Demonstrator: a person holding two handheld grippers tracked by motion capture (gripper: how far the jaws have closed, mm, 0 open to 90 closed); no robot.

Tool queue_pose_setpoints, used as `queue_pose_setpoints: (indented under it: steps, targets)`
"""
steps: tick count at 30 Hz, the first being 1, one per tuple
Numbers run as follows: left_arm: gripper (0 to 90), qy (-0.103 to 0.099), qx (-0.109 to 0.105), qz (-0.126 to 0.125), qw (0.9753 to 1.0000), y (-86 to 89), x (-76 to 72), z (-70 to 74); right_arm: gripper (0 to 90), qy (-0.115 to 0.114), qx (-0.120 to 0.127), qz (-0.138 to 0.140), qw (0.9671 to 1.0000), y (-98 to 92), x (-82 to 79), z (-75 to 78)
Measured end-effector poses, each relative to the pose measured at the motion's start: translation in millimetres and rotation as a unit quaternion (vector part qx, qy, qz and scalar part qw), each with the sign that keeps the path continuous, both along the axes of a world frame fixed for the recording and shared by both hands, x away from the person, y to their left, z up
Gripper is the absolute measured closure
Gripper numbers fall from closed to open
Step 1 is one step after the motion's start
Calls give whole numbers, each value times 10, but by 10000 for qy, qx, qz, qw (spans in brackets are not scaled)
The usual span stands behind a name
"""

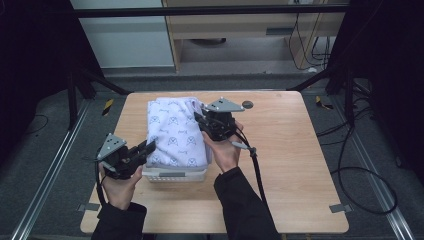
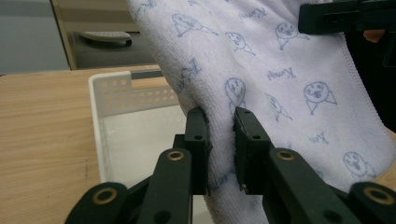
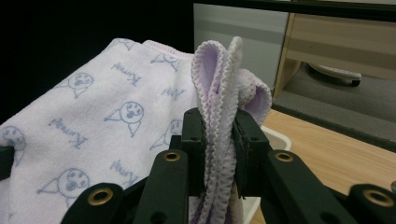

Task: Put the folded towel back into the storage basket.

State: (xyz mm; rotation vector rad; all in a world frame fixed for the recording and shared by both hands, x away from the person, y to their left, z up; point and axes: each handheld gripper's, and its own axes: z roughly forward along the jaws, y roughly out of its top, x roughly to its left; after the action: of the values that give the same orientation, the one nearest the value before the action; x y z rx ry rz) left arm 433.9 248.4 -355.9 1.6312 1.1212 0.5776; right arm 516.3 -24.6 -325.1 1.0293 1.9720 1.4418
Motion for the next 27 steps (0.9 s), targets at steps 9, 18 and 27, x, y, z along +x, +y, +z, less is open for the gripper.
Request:
queue_pose_setpoints:
  steps: [9, 18, 27]
  targets:
    - [763, 44, 30, 169, 9998, 85, 91, -34, 766, 56, 28, 10, 10000, 134, 131, -42]
    - [763, 85, 172, 341, 9992, 130, 161, -94, 766, 148, -18, 8, 9999, 260, 273, -138]
    - [763, 240, 299, 365, 9986, 146, 253, -224, 766, 278, -108, -8, 9996, 326, 364, -283]
